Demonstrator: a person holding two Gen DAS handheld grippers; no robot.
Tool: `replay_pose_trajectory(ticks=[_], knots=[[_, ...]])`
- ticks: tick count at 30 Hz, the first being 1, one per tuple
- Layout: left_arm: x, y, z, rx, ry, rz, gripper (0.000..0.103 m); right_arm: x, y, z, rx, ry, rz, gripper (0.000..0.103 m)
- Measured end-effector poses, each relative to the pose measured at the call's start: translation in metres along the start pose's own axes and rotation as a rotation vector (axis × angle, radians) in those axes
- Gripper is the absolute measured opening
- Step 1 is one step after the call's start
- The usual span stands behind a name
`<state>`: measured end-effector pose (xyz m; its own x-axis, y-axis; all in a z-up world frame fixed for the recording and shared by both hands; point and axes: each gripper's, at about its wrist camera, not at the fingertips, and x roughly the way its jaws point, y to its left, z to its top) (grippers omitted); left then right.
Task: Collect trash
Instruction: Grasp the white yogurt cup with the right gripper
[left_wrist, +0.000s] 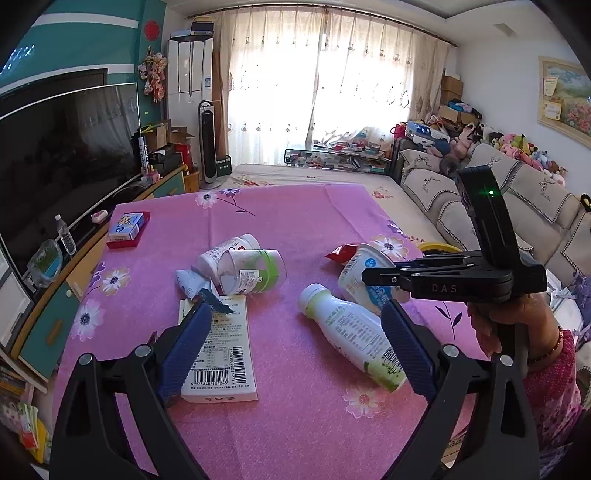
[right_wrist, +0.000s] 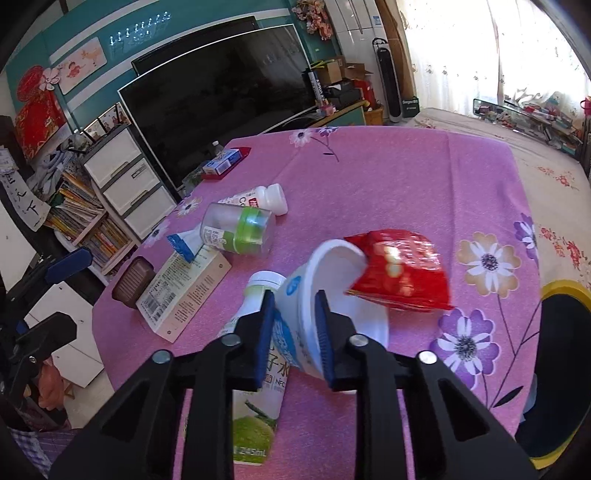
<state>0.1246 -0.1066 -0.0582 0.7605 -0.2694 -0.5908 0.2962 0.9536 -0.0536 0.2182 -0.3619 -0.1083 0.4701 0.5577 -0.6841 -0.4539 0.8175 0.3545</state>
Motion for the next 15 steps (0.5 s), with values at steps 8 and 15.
replay_pose_trajectory(ticks=[8,15], knots=[[0.0,0.002,0.0,-0.005,0.002,0.011,0.092,-0.007,-0.011,0.005,0.138,-0.039,0.255,0.006],[0.003,-0.003,0.0,0.009,0.01,0.01,0.092,-0.041,0.002,0.01,0.121,-0.116,0.231,0.006]])
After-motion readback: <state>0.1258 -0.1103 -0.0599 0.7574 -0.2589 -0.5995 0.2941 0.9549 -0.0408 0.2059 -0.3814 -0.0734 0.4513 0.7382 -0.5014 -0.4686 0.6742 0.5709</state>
